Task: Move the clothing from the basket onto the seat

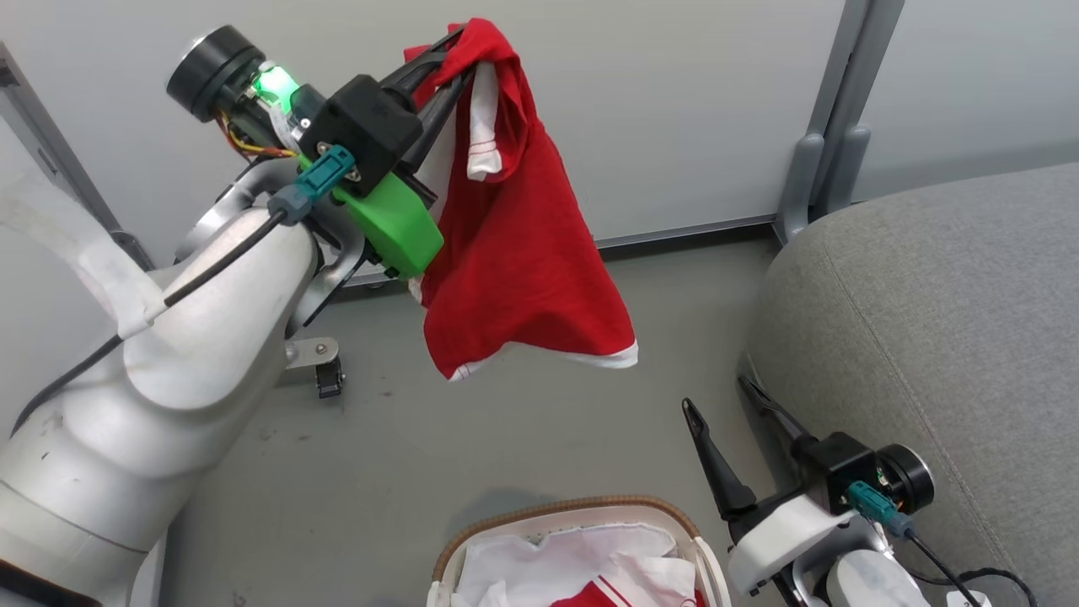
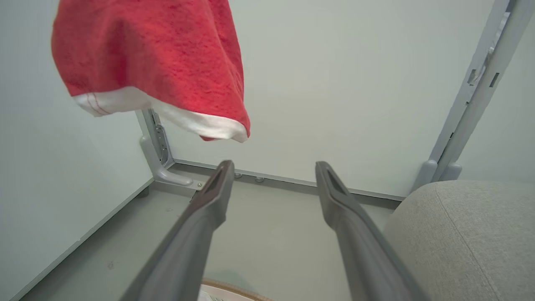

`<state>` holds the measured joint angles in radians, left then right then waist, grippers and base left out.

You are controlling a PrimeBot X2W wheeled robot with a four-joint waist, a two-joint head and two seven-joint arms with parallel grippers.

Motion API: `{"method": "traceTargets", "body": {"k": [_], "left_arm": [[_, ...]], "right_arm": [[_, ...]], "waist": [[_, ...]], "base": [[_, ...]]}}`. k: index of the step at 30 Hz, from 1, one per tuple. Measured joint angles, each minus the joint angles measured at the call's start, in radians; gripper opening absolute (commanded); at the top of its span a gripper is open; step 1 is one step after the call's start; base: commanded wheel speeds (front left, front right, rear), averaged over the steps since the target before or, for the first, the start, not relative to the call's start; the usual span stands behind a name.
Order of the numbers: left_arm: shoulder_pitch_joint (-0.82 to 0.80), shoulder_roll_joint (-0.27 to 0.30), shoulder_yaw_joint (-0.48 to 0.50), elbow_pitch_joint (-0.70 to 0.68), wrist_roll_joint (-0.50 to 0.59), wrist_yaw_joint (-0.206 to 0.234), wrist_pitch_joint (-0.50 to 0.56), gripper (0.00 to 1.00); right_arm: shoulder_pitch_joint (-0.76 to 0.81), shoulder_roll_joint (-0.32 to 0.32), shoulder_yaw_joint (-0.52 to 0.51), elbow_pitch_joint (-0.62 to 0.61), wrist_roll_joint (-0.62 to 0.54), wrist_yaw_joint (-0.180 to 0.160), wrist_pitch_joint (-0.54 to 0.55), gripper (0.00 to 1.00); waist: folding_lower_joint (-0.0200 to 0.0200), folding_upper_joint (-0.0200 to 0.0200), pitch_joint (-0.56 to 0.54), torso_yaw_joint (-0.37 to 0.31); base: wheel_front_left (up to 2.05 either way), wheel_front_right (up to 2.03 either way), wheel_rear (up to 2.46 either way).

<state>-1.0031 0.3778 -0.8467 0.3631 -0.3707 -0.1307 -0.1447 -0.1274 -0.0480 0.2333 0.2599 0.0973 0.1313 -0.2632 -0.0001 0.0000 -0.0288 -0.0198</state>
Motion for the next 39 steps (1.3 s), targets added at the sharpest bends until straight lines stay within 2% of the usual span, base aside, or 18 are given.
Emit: {"method": "traceTargets", "body": {"k": [15,23,24,25,27,28,29,38,39], "left_arm": [[-0.107,-0.067,-0.093,-0.009,-0.053,-0.001,0.000,0.00],[-0.113,-0.072,-0.126,-0.035,-0.075,-0.001,-0.007,0.00],[-0.111,-0.069,-0.126,-0.036,-0.077,-0.001,-0.007,0.00],[-0.106,-0.067,-0.127,-0.036,-0.080,-0.001,-0.007,0.00],[-0.087,-0.060,-0.128,-0.033,-0.092,0.000,-0.008,0.00],[-0.078,-0.058,-0.129,-0.030,-0.097,0.000,-0.011,0.00],[-0.067,-0.056,-0.130,-0.027,-0.103,0.002,-0.011,0.00],[0.081,-0.047,-0.119,0.011,-0.174,0.045,-0.063,0.00],[0.097,-0.048,-0.118,0.015,-0.177,0.048,-0.070,0.28]], "right_arm": [[-0.126,-0.001,0.019,0.095,-0.135,0.000,0.000,1.00],[-0.162,0.000,0.045,0.004,-0.142,0.000,0.000,1.00],[-0.163,0.000,0.046,-0.007,-0.141,0.000,0.000,0.79],[-0.165,0.000,0.048,-0.014,-0.139,0.000,0.000,0.44],[-0.166,0.000,0.052,-0.033,-0.129,0.000,0.000,0.23],[-0.166,0.000,0.053,-0.037,-0.126,0.000,0.000,0.18],[-0.166,0.000,0.054,-0.041,-0.122,0.000,0.000,0.00],[-0.165,0.000,0.061,-0.069,-0.095,0.000,0.000,0.00],[-0.165,0.000,0.061,-0.071,-0.095,0.000,0.000,0.00]], "waist": [[0.0000,0.0000,-0.015,0.054],[0.0000,0.0000,-0.026,0.074],[0.0000,0.0000,-0.027,0.075],[0.0000,0.0000,-0.028,0.076],[0.0000,0.0000,-0.031,0.076],[0.0000,0.0000,-0.032,0.076],[0.0000,0.0000,-0.032,0.076],[0.0000,0.0000,-0.034,0.064],[0.0000,0.0000,-0.034,0.063]], "base": [[0.00,0.00,0.00],[0.00,0.00,0.00],[0.00,0.00,0.00],[0.00,0.00,0.00],[0.00,0.00,0.00],[0.00,0.00,0.00],[0.00,0.00,0.00],[0.00,0.00,0.00],[0.00,0.00,0.00]]}}
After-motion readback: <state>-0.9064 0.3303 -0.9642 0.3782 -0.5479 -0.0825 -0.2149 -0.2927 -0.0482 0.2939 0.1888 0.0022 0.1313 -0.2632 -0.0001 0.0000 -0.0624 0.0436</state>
